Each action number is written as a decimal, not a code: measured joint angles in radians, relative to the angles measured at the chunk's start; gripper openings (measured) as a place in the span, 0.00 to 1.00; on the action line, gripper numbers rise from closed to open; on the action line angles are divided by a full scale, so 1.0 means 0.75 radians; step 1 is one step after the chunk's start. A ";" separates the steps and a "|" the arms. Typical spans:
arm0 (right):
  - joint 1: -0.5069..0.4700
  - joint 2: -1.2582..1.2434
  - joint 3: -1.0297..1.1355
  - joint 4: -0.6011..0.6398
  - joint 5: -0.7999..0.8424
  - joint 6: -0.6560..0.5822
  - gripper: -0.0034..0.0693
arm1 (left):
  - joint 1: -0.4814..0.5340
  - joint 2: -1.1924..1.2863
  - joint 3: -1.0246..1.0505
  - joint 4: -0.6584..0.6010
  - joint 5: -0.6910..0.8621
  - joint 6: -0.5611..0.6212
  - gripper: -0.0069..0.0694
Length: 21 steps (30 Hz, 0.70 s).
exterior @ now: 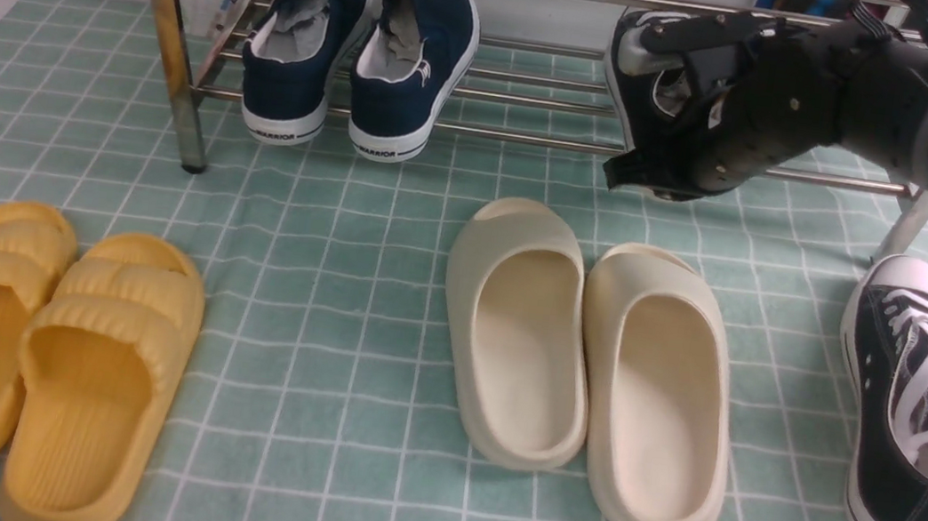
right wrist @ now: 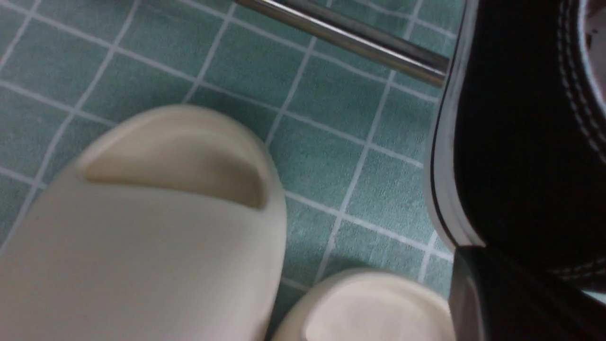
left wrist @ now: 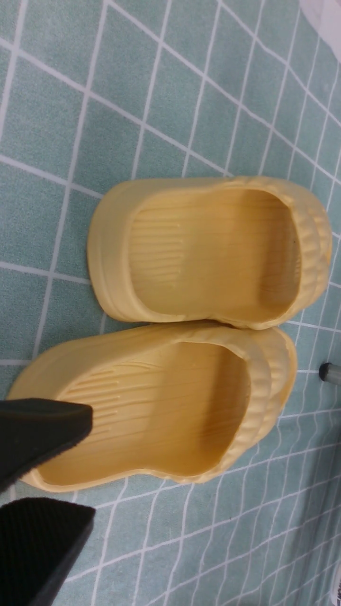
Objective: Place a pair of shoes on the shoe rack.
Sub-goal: Use the right arm to put a shoe into the shoe rack
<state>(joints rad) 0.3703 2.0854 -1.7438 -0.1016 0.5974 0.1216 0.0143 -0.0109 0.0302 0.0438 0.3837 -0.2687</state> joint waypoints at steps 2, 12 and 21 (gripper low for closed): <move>0.000 0.009 -0.021 0.015 -0.014 0.000 0.04 | 0.000 0.000 0.000 0.000 0.000 0.000 0.40; 0.000 0.019 -0.103 0.065 0.134 0.000 0.17 | 0.000 0.000 0.000 0.000 0.000 0.000 0.40; 0.000 -0.137 -0.103 0.189 0.467 -0.084 0.76 | 0.000 0.000 0.000 0.000 0.000 0.000 0.40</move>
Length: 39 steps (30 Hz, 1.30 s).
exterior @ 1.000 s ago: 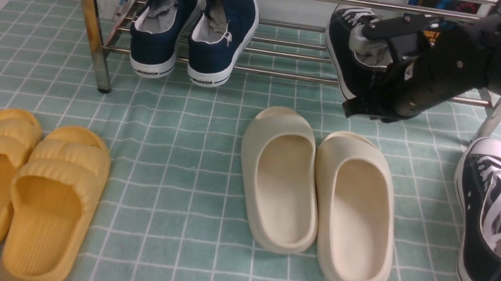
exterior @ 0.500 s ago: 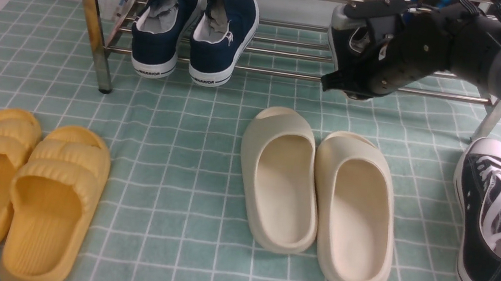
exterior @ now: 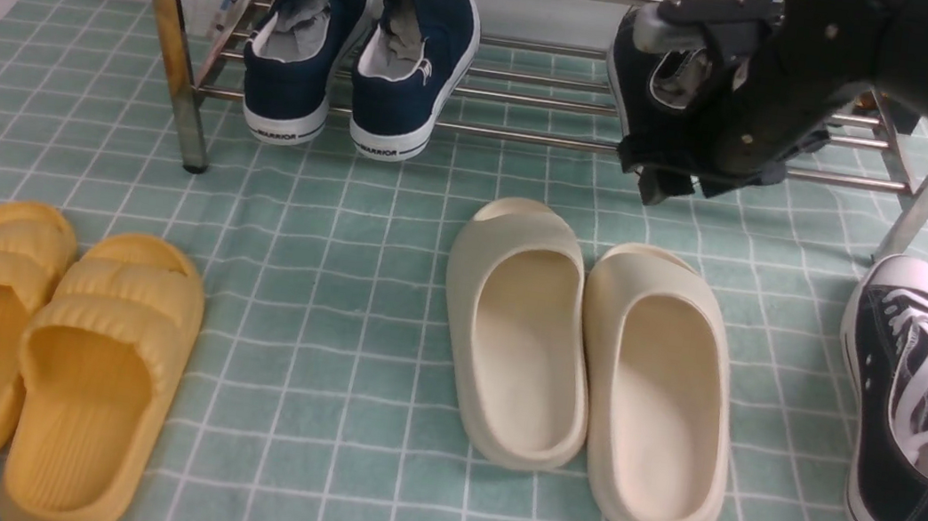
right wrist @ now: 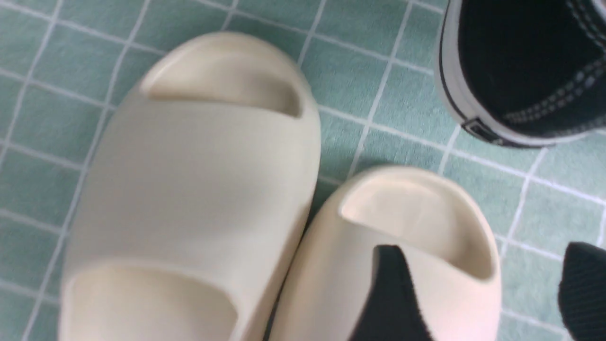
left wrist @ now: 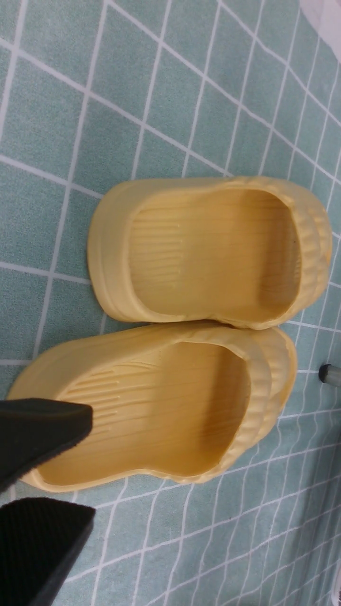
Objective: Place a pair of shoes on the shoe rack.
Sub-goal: Use the right arm to put a shoe into the shoe rack, then use the right arm to grab the shoe closest to it
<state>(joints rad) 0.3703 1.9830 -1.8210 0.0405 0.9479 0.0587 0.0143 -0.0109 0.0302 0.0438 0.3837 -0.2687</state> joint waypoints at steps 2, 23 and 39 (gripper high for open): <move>0.000 -0.077 0.000 0.016 0.096 -0.027 0.83 | 0.000 0.000 0.000 0.000 0.000 0.000 0.40; -0.228 -0.554 0.855 -0.090 0.027 0.145 0.78 | 0.000 0.000 0.000 0.000 0.000 0.000 0.40; -0.229 -0.291 0.867 -0.081 0.012 0.090 0.08 | 0.000 0.000 0.000 0.000 0.000 0.000 0.40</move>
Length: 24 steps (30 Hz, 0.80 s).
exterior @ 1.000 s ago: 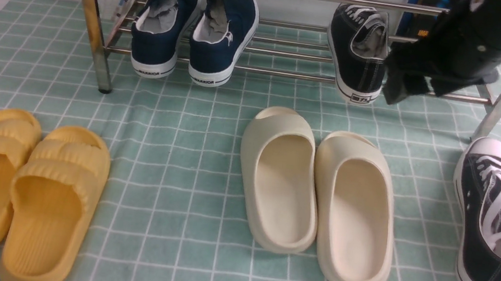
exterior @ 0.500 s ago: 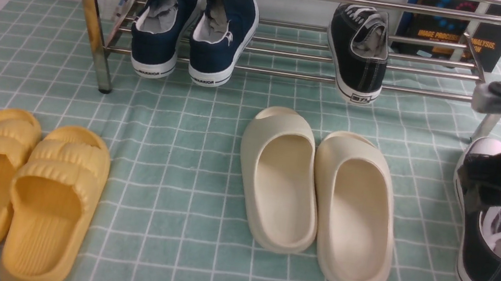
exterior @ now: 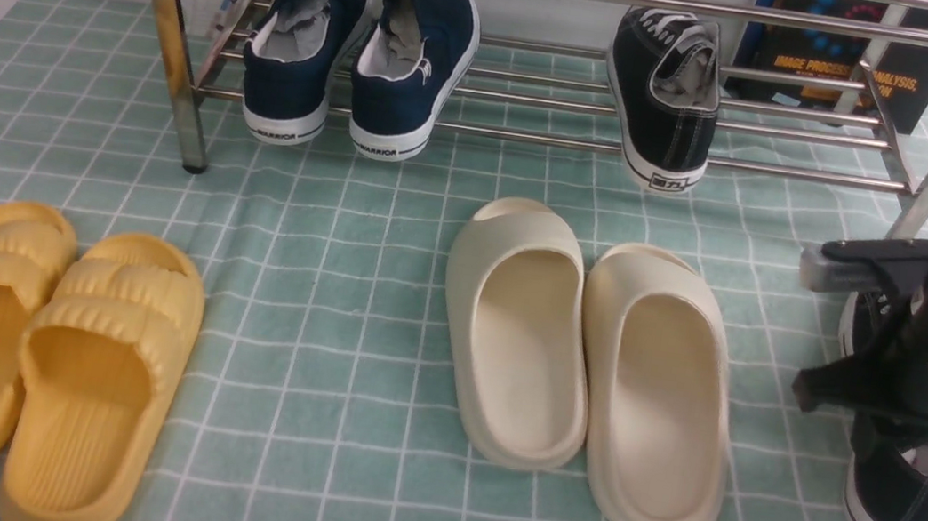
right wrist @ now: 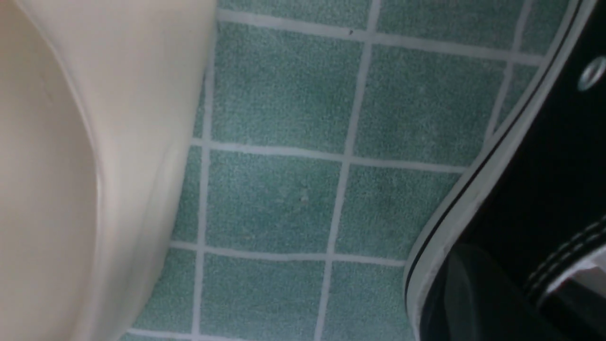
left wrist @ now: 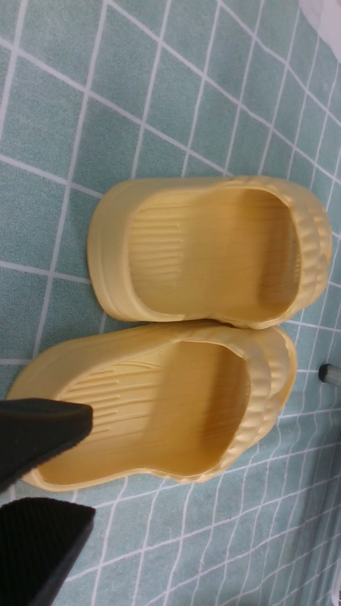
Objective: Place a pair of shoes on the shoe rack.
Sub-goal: Use the right arm to grab the shoe closest to it, then use the right arm to put a shoe into the shoe rack
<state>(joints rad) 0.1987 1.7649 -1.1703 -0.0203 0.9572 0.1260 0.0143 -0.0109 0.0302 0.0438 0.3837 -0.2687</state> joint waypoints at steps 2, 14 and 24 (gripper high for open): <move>0.001 -0.021 -0.003 0.000 0.030 0.000 0.07 | 0.000 0.000 0.000 0.000 0.000 0.000 0.40; 0.064 -0.263 -0.278 0.065 0.212 -0.101 0.07 | 0.000 0.000 0.000 0.000 0.000 0.000 0.40; 0.064 0.038 -0.616 0.050 0.280 -0.141 0.07 | 0.000 0.000 0.000 0.000 0.000 0.000 0.40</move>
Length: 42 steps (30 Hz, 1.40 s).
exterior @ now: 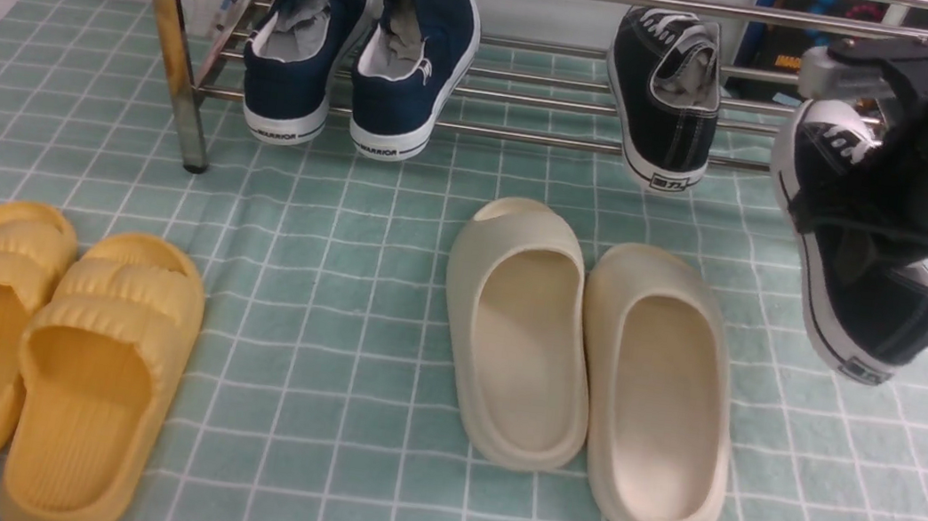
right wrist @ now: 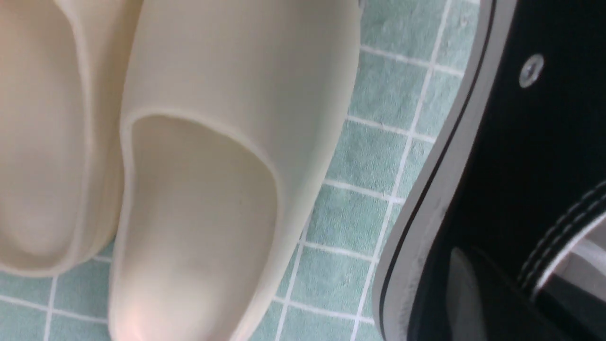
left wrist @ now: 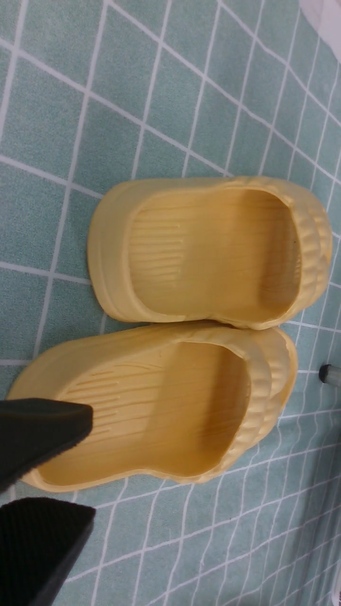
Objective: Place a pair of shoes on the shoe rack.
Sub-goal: Use the right arm to put a shoe into the shoe rack
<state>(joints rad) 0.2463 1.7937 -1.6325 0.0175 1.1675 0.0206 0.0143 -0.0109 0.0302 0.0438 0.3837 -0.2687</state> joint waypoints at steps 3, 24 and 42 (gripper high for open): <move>0.000 0.094 -0.134 0.000 0.008 -0.028 0.07 | 0.000 0.000 0.000 0.000 0.000 0.000 0.40; 0.007 0.620 -0.858 -0.023 0.131 -0.078 0.07 | 0.000 0.000 0.000 0.000 0.000 0.000 0.40; 0.004 0.666 -0.903 -0.185 0.038 -0.104 0.07 | 0.000 0.000 0.000 0.000 0.000 0.000 0.40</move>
<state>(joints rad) 0.2496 2.2934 -2.3097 -0.1210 1.1958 -0.0576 0.0143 -0.0109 0.0302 0.0438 0.3837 -0.2687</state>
